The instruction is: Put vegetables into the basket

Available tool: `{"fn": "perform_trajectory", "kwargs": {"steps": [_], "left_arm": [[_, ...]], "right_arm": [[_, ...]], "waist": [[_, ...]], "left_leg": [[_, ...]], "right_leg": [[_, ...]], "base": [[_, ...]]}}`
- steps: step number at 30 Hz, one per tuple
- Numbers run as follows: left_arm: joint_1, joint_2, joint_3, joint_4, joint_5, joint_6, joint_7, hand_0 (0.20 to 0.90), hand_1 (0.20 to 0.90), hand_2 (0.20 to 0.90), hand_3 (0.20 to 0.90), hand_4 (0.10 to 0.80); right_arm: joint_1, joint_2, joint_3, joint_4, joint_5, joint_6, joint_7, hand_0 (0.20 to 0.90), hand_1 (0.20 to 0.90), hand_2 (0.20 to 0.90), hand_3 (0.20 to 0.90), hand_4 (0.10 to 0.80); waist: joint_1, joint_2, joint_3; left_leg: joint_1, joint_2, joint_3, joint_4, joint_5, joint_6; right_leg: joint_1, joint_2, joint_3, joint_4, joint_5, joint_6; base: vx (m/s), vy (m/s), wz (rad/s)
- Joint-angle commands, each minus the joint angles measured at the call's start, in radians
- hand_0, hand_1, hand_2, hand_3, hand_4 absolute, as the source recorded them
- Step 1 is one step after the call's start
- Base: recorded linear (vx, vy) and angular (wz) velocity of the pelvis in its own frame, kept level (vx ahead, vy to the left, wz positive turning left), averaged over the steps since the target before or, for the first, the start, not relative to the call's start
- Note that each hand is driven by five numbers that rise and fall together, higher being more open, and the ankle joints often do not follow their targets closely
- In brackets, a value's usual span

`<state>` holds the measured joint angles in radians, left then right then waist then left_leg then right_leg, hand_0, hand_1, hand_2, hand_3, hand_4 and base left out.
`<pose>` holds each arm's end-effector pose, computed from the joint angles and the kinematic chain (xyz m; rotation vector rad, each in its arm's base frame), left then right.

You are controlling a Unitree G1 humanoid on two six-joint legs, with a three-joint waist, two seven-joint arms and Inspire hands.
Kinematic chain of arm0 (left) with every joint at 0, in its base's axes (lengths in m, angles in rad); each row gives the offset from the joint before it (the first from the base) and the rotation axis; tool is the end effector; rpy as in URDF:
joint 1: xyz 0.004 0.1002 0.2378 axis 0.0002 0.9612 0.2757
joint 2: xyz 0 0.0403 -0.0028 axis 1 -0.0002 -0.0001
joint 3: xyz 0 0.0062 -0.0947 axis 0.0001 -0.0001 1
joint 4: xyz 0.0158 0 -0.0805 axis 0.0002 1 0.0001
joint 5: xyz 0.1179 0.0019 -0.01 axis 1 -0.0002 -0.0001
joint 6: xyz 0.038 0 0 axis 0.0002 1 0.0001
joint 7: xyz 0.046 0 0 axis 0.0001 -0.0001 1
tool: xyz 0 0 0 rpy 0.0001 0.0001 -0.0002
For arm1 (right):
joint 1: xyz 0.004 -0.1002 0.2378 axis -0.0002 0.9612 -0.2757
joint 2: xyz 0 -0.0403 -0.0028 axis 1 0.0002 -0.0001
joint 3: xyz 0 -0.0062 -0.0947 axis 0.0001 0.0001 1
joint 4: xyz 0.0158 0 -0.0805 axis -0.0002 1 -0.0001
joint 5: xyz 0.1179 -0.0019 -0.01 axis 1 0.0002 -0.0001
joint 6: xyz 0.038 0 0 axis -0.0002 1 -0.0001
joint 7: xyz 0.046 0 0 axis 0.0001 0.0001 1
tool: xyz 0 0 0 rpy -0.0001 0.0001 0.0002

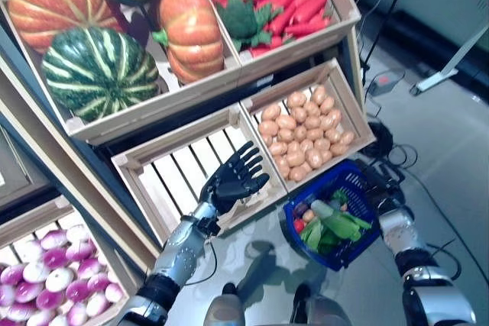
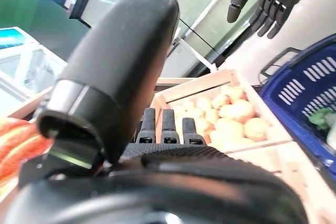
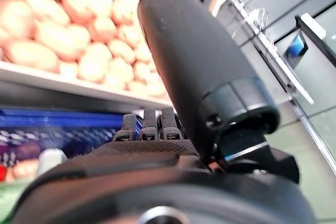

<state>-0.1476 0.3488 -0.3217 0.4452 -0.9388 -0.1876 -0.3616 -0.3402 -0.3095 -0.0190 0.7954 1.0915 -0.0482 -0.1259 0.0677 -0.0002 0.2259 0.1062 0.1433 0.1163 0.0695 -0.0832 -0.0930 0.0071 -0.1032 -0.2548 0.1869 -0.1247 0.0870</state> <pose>0.2315 0.1787 -0.0018 -0.5278 0.1451 -0.3687 0.2590 -0.2328 -0.0043 0.7564 0.3447 -0.4582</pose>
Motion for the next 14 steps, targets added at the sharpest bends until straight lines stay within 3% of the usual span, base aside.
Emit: {"fn": "perform_trajectory", "kwargs": {"steps": [1, 7, 11, 14], "left_arm": [[0.0, -0.029, 0.028, -0.042, 0.053, -0.039, -0.065, 0.9, 0.9, 0.9, 0.9, 0.8], [0.104, -0.066, 0.018, 0.008, 0.122, -0.079, -0.076, 0.9, 0.9, 0.9, 0.9, 0.8], [0.126, -0.105, 0.035, 0.125, 0.209, -0.165, 0.109, 0.9, 0.9, 0.9, 0.9, 0.8], [0.138, -0.137, 0.078, 0.212, 0.228, -0.185, 0.237, 0.9, 0.9, 0.9, 0.9, 0.8]], "right_arm": [[0.022, 0.015, 0.038, -0.077, -0.12, -0.034, 0.07, 0.9, 0.9, 0.9, 0.9, 0.8], [0.209, 0.112, 0.156, -0.179, -0.227, 0.006, 0.095, 0.9, 0.9, 0.9, 0.9, 0.8], [0.285, 0.173, 0.214, -0.22, -0.27, -0.019, 0.076, 0.9, 0.9, 0.9, 0.9, 0.8], [0.339, 0.214, 0.239, -0.21, -0.261, -0.026, 0.054, 0.9, 0.9, 0.9, 0.9, 0.8]], "waist": [[-0.01, -0.032, -0.078], [-0.032, -0.033, -0.123], [-0.054, -0.035, -0.131], [-0.069, -0.034, -0.131]], "left_leg": [[-0.05, -0.032, 0.016, -0.08, 0.125, 0.03], [-0.011, -0.035, 0.03, -0.157, 0.134, 0.034], [-0.007, -0.038, 0.036, -0.157, 0.125, 0.04], [0.001, -0.04, 0.044, -0.157, 0.122, 0.043]], "right_leg": [[0.069, -0.029, 0.049, -0.164, 0.161, -0.012], [0.099, -0.021, 0.052, -0.264, 0.21, 0.004], [0.096, -0.018, 0.068, -0.266, 0.21, 0.007], [0.101, -0.018, 0.075, -0.262, 0.202, 0.006]], "base": [[0.077, 0.021, -0.02], [0.058, 0.006, -0.06], [0.043, 0.01, -0.06], [0.053, 0.021, 0.0]]}}
